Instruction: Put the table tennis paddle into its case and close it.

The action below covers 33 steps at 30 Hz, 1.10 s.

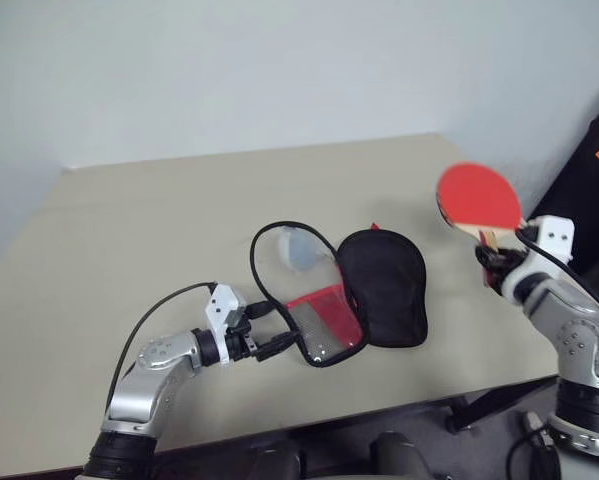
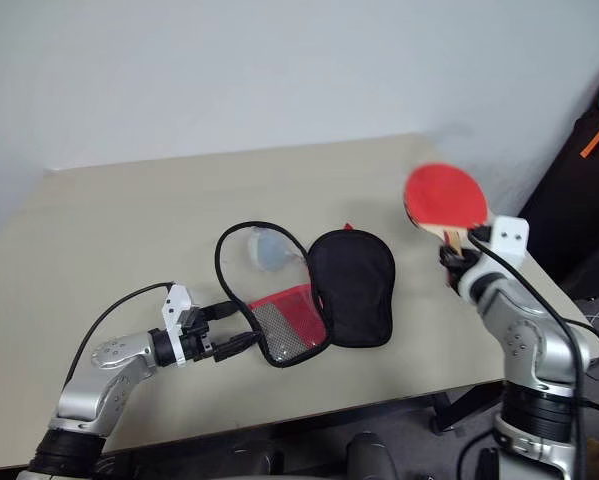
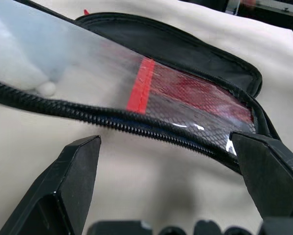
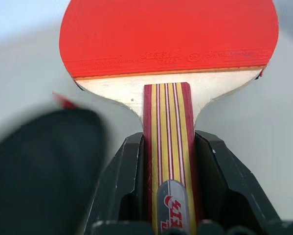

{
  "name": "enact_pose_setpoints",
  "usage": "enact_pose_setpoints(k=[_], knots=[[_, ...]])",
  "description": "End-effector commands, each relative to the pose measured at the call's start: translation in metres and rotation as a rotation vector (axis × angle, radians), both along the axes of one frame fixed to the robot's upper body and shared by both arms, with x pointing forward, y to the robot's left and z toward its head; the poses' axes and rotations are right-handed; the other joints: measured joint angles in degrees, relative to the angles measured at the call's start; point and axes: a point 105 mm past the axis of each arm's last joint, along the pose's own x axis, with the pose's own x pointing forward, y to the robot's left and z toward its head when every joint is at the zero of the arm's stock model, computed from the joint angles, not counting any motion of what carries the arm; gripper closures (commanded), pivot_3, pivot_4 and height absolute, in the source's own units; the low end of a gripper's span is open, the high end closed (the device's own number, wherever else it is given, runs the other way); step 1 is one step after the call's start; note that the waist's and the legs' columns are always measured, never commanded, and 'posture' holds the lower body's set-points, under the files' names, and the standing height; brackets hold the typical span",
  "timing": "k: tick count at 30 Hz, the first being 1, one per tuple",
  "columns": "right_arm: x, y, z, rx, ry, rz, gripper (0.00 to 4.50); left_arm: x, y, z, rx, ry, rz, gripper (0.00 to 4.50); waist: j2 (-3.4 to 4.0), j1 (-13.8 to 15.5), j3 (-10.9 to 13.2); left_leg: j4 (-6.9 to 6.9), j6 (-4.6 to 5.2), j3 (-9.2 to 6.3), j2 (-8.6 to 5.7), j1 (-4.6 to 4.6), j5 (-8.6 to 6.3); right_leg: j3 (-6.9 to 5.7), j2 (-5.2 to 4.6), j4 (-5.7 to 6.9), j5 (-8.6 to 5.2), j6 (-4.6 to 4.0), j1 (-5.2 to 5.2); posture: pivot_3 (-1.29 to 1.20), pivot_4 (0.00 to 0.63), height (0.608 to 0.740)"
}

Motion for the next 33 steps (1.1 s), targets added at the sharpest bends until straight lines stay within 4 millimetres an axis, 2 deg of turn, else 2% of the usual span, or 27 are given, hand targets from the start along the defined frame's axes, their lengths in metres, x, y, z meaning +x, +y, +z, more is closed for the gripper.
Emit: enact_pose_setpoints(k=[1, 3, 7, 12, 16, 20, 26, 33], knots=[[-0.003, 0.042, 0.002, 0.025, 0.007, 0.060, 3.36, 0.003, -0.004, -0.001, 0.000, -0.024, -0.036, 0.00, -0.08, 0.00, -0.04, 0.01, 0.00, 0.00, 0.00, 0.02, 0.00, 0.00, -0.01, 0.00, 0.00, 0.00, 0.03, 0.00, 0.000, 0.740], [-0.007, 0.060, -0.002, 0.033, 0.018, 0.092, 3.36, 0.003, -0.006, -0.004, 0.001, -0.023, -0.052, 0.00, -0.06, 0.07, -0.03, 0.04, 0.00, 0.02, -0.03, 0.00, 0.00, 0.01, -0.03, -0.01, 0.00, -0.01, 0.03, 0.00, 0.000, 0.740], [-0.020, 0.081, -0.009, 0.077, 0.050, 0.128, 3.36, 0.010, -0.001, -0.009, 0.002, -0.021, -0.054, 0.00, -0.01, 0.32, -0.01, 0.06, -0.01, -0.03, -0.06, -0.11, 0.01, 0.00, -0.05, 0.01, 0.01, -0.01, -0.05, 0.00, 0.000, 0.740], [-0.036, 0.091, -0.023, 0.095, 0.109, 0.149, 3.36, 0.014, 0.002, -0.014, 0.001, -0.018, -0.065, 0.00, -0.01, 0.03, -0.03, 0.03, -0.02, -0.02, -0.04, -0.07, 0.01, -0.01, -0.04, 0.02, 0.01, 0.00, -0.06, 0.00, 0.000, 0.740], [-0.046, 0.101, -0.033, 0.120, 0.148, 0.201, 3.36, 0.012, -0.006, -0.007, -0.005, -0.030, -0.080, 0.00, 0.00, 0.04, -0.03, 0.02, -0.02, -0.04, -0.03, -0.05, 0.01, -0.01, -0.04, 0.04, 0.01, 0.00, -0.07, 0.00, 0.000, 0.740], [-0.044, 0.103, -0.051, 0.098, 0.202, 0.197, 3.36, 0.009, -0.014, -0.001, -0.009, -0.032, -0.090, 0.00, -0.01, 0.01, -0.03, 0.03, -0.02, -0.03, -0.03, -0.07, 0.01, -0.01, -0.04, 0.03, 0.01, 0.00, -0.07, 0.00, 0.000, 0.740], [-0.039, 0.109, -0.057, 0.097, 0.219, 0.202, 3.36, 0.006, -0.019, -0.001, -0.008, -0.028, -0.089, 0.00, -0.01, 0.00, -0.03, 0.02, -0.02, -0.03, -0.03, -0.07, 0.01, -0.01, -0.04, 0.03, 0.01, 0.00, -0.09, 0.00, 0.000, 0.740], [-0.039, 0.100, -0.069, 0.050, 0.235, 0.163, 3.36, 0.005, -0.016, -0.004, -0.008, -0.028, -0.072, 0.00, -0.01, 0.01, -0.03, 0.01, -0.02, -0.02, -0.03, -0.07, 0.01, -0.01, -0.04, 0.02, 0.00, 0.00, -0.09, 0.00, 0.000, 0.740]])
